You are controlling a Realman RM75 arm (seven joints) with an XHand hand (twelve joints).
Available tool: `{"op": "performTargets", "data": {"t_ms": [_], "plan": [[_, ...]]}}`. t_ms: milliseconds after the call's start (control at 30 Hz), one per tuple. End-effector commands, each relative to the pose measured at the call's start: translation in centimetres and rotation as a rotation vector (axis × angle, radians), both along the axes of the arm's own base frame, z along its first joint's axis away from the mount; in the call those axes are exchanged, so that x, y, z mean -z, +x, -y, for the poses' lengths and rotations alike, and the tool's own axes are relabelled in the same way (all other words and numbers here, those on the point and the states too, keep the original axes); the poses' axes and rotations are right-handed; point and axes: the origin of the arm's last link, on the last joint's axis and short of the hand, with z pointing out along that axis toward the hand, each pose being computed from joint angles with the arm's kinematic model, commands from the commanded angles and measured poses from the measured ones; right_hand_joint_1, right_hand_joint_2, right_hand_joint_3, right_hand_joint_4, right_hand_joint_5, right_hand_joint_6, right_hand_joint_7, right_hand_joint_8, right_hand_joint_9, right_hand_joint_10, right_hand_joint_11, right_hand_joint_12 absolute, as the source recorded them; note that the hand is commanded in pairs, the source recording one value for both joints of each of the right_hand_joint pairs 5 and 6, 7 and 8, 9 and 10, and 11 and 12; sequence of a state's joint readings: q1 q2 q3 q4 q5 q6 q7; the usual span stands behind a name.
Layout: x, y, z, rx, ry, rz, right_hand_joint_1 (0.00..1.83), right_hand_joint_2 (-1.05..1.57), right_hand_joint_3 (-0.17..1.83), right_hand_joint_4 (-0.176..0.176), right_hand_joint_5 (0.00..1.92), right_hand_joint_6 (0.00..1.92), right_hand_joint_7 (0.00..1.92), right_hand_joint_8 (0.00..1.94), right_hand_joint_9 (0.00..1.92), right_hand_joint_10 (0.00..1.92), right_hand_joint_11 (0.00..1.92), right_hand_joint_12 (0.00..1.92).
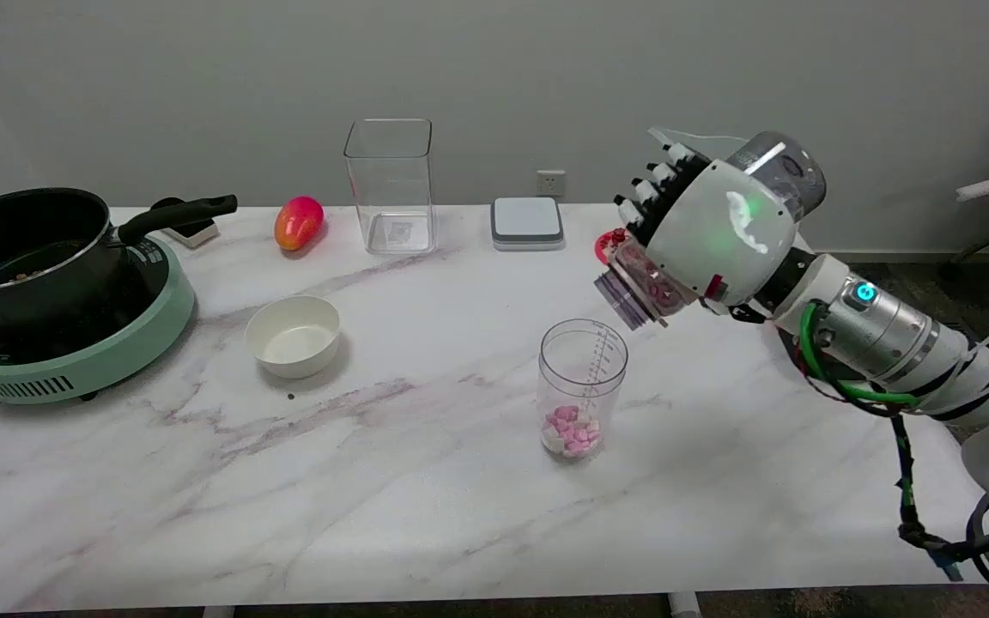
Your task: Place the bottle onto the table.
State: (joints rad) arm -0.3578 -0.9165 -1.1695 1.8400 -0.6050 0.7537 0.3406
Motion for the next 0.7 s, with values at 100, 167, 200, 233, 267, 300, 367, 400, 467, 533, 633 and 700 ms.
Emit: {"op": "performTargets", "data": {"t_ms": [100,167,200,233,267,300,367,400,467,533,633,700], "plan": [[-7.7,2.5,0.0,-0.074,0.033,1.035,1.4,1.29,0.3,0.0,1.92,1.92,1.85,1.85,1.56,1.56,1.35,1.35],[-10.4,2.3,0.1,-0.075,0.073,1.304,1.41,1.26,0.31,0.0,1.92,1.92,1.84,1.84,1.55,1.55,1.34,1.34],[-12.4,1.9,0.4,-0.066,0.109,1.497,1.42,1.24,0.31,0.0,1.92,1.92,1.83,1.83,1.54,1.54,1.34,1.34],[-13.6,1.5,0.6,-0.062,0.128,1.608,1.44,1.21,0.32,0.0,1.92,1.92,1.82,1.82,1.53,1.53,1.33,1.33],[-14.7,1.2,0.9,-0.053,0.142,1.687,1.46,1.16,0.34,0.0,1.92,1.92,1.81,1.81,1.52,1.52,1.33,1.33],[-16.0,0.8,1.3,-0.038,0.169,1.779,1.48,1.12,0.35,0.0,1.92,1.92,1.8,1.8,1.51,1.51,1.32,1.32],[-17.5,0.3,2.1,-0.006,0.218,1.887,1.49,1.1,0.36,0.0,1.92,1.92,1.79,1.79,1.5,1.5,1.32,1.32],[-18.4,-0.1,2.8,0.036,0.264,1.981,1.5,1.1,0.35,0.0,1.92,1.92,1.79,1.79,1.5,1.5,1.32,1.32],[-19.6,-1.3,4.0,0.111,0.318,2.143,1.5,1.1,0.35,0.0,1.92,1.92,1.79,1.79,1.5,1.5,1.32,1.32],[-20.3,-2.9,5.3,0.201,0.364,2.282,1.49,1.11,0.34,0.0,1.92,1.92,1.79,1.79,1.5,1.5,1.32,1.32],[-20.8,-4.3,7.2,0.253,0.389,2.294,1.5,1.1,0.34,0.0,1.92,1.92,1.79,1.79,1.49,1.49,1.31,1.31],[-20.9,-4.8,8.2,0.293,0.414,2.293,1.5,1.1,0.34,0.0,1.92,1.92,1.79,1.79,1.49,1.49,1.31,1.31]]}}
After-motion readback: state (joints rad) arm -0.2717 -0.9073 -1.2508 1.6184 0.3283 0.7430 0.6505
